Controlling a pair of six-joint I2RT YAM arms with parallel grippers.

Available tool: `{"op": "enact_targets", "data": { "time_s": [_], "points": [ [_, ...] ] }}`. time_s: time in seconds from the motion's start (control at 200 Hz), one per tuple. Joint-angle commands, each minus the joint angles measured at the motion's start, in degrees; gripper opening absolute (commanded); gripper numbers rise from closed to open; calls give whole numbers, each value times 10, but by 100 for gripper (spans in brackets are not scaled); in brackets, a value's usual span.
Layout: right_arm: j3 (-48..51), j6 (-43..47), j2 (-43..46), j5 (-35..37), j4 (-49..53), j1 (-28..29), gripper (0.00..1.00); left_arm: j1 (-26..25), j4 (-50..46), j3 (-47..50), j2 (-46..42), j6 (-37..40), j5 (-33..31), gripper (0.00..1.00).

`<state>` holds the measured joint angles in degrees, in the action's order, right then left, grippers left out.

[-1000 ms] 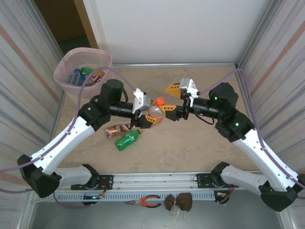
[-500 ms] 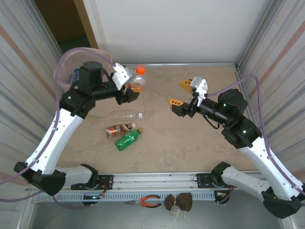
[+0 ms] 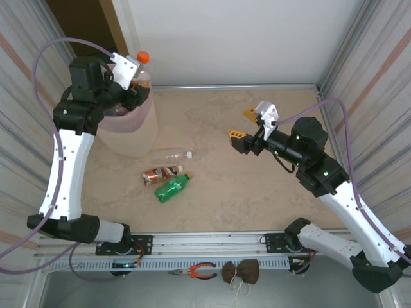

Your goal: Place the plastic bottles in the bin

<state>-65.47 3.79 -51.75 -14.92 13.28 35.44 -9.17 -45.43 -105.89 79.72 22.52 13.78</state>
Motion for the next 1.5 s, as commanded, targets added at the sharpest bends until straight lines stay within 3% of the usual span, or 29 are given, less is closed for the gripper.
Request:
{"op": "enact_targets", "data": {
  "time_s": [0.0, 0.351, 0.551, 0.676, 0.882, 1.282, 1.498],
  "points": [
    [-15, -22, -3, 1, 44, -6, 73, 5, -34, -38, 13, 3, -66, 53],
    [-4, -43, 0, 10, 81, -10, 74, 83, -38, -43, 48, -43, -90, 52],
    [-13, -58, -16, -42, 106, -38, 74, 145, -31, -24, 61, -82, -78, 51],
    [-5, -68, -20, -54, 117, -40, 73, 166, -52, -36, 80, -57, -85, 51],
    [47, -91, 14, -44, 87, -39, 71, 178, -59, -33, 108, -16, -134, 52],
    [44, -77, 73, -31, 151, -39, 72, 190, -80, -72, 214, -10, -187, 51],
    [59, -73, 81, -30, 165, -39, 72, 190, -87, -63, 235, 2, -205, 56]
  ]
}}
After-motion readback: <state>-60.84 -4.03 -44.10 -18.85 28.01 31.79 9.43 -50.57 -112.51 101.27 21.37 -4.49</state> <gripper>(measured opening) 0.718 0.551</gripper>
